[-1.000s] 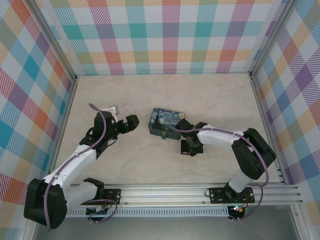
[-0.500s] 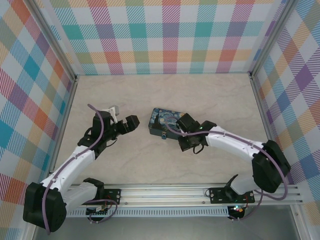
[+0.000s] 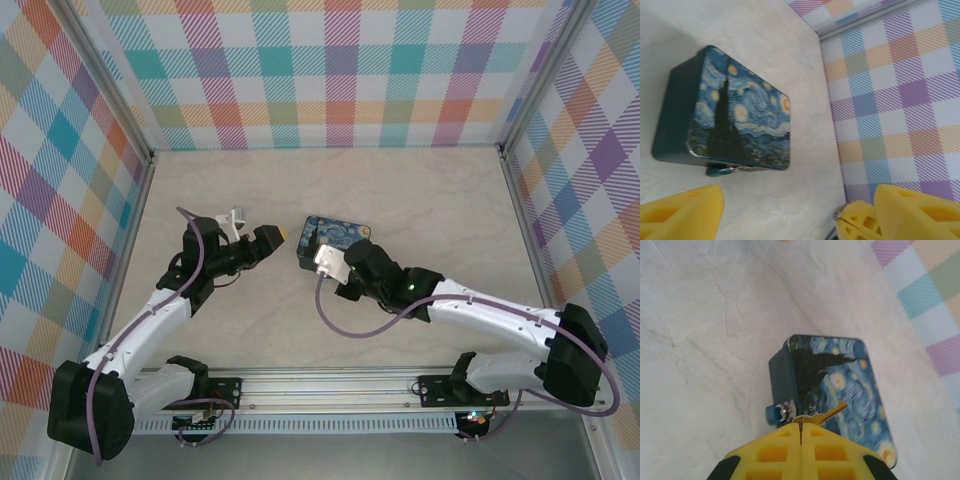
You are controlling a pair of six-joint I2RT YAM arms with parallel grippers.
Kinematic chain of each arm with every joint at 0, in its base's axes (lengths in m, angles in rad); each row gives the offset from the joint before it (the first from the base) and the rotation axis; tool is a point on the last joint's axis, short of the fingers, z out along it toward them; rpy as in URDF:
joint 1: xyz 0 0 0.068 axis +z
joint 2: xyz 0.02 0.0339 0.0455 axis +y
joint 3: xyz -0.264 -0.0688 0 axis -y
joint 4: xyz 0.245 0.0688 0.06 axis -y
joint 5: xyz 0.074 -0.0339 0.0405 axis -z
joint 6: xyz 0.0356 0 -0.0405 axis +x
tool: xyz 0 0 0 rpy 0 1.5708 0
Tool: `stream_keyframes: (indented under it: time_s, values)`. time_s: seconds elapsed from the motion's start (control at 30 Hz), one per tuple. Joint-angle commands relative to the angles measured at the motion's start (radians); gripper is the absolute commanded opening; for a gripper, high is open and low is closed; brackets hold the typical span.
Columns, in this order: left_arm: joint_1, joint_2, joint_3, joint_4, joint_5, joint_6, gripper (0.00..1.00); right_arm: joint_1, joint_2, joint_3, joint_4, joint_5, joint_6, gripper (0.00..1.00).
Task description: Unlock the padlock with the key
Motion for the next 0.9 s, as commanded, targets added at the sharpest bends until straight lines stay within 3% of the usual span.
stream_keyframes:
  time_s: [0.0,0.4,0.87]
  values:
    - [-0.005,-0.023,0.031,0.075,0.086,-0.021,0.73,0.006,0.023,0.021,0.135,-0.034,-0.202,0.00]
    - [-0.101,0.001,0.052,0.077,0.093,0.060,0.49,0.008,0.079,0.095,0.088,-0.137,-0.163,0.00]
    - [-0.151,0.037,0.058,0.078,0.078,0.114,0.40,0.011,0.118,0.158,0.050,-0.168,-0.124,0.00]
